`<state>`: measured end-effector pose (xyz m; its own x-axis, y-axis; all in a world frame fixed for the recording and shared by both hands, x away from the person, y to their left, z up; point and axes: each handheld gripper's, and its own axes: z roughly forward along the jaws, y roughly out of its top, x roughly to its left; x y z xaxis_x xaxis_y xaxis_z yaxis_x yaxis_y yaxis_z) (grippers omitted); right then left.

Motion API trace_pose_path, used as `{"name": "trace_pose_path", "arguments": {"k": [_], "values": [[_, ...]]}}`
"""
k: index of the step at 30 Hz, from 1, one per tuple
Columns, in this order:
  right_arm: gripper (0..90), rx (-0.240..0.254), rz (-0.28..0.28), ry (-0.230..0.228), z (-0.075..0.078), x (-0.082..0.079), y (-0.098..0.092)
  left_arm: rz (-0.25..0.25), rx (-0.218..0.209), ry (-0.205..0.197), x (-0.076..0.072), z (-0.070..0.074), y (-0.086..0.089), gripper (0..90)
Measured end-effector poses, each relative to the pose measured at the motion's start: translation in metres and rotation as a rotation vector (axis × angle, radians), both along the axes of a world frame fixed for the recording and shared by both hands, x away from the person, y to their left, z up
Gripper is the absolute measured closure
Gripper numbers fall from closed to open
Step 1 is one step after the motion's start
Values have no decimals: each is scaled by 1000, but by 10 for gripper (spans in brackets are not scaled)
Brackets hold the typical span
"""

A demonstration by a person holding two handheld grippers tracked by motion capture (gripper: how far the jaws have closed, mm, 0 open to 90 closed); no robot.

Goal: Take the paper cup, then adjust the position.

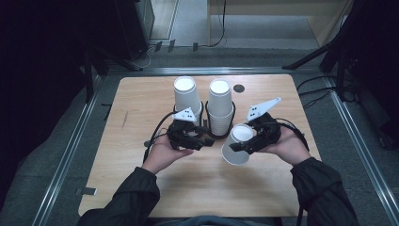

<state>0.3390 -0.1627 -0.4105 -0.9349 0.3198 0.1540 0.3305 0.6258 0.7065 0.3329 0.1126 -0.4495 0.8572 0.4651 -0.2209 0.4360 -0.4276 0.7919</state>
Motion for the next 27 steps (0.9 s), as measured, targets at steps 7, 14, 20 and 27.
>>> {"name": "trace_pose_path", "arguments": {"k": [7,14,20,27], "values": [[227,16,14,1,-19,-8,7,-13,-5,-6,-7,-5,7,317],[227,39,30,11,-35,-9,9,-49,31,15,-18,-5,14,212],[227,39,30,13,-41,-7,16,-75,-29,43,-20,-8,25,121],[227,59,74,8,-46,-7,22,-76,-58,69,-15,-20,30,77]]}}
